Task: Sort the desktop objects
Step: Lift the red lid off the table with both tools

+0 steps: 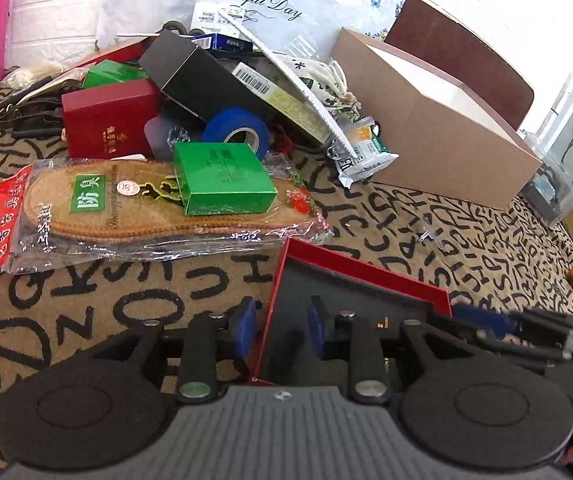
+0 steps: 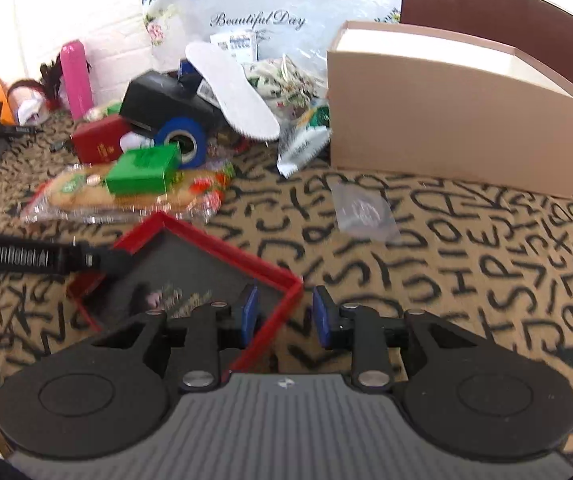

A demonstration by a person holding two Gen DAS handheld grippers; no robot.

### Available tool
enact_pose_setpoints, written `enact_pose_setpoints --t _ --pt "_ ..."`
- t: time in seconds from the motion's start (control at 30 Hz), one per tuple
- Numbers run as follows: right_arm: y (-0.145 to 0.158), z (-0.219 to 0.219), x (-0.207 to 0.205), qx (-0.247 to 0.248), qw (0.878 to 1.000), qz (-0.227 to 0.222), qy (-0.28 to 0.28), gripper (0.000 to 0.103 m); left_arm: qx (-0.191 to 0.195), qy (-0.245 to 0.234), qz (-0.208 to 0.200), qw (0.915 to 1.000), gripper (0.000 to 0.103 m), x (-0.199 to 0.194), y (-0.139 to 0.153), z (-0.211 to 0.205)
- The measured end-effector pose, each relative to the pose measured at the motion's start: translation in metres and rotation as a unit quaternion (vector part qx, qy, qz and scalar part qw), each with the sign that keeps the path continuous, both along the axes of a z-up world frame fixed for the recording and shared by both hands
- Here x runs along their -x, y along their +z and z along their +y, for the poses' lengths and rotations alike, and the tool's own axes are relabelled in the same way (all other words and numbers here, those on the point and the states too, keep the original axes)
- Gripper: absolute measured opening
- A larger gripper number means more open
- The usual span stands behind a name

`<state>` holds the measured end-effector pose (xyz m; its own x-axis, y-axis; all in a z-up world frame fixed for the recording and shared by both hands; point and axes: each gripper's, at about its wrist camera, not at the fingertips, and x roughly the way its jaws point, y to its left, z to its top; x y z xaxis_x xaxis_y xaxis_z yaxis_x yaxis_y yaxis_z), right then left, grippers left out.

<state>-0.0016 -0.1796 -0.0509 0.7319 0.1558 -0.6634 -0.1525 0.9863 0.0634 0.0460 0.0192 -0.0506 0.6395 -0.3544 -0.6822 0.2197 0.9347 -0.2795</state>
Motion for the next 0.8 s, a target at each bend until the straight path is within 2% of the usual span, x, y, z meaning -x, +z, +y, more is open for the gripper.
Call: enact_pose_setpoints --t 0.1,0.2,0.3,0.37,0.43,0.5,0.53,0.57,0.7,0.8 --pt "-0.001 0.000 0.008 -0.001 1.000 0.008 0.007 0.029 -0.003 -0.011 0.012 0.9999 0.026 -0.001 -0.002 -0.003" --pt "-0.004 0.004 0.009 0.008 1.000 0.007 0.020 0.022 -0.010 -0.014 0.016 0.9997 0.020 0.003 -0.002 -0.005" --pt "-0.003 0.005 0.000 0.037 0.999 -0.011 0.006 0.009 0.012 -0.036 0.027 0.9989 0.020 0.006 -0.002 -0.006" --pt "-0.003 -0.001 -0.010 0.038 0.999 -0.014 -0.009 0.004 0.006 -0.032 0.025 0.9991 0.020 0.006 -0.002 -0.009" --pt "-0.003 -0.009 -0.014 0.021 1.000 -0.006 -0.012 0.003 -0.008 -0.019 0.020 0.9996 0.024 0.004 -0.003 -0.011" --pt "-0.004 -0.010 -0.012 0.026 1.000 -0.005 -0.012 0.003 0.002 -0.016 0.028 0.9995 0.023 0.000 -0.005 -0.010" --pt "-0.005 -0.010 -0.010 0.030 0.999 -0.004 -0.012 0.004 0.003 -0.017 0.030 0.9994 0.020 -0.001 -0.004 -0.011" --pt "-0.007 -0.010 -0.008 0.030 0.999 -0.002 -0.014 0.004 0.004 -0.023 0.032 0.9992 0.009 -0.002 -0.004 -0.012" --pt "-0.008 -0.011 -0.007 0.026 0.999 -0.005 -0.019 0.005 -0.023 -0.028 0.022 0.9991 0.008 0.001 -0.002 -0.022" --pt "-0.007 -0.008 -0.007 0.039 0.999 -0.005 -0.015 0.006 -0.020 -0.022 0.018 0.9994 0.008 0.003 -0.004 -0.021"
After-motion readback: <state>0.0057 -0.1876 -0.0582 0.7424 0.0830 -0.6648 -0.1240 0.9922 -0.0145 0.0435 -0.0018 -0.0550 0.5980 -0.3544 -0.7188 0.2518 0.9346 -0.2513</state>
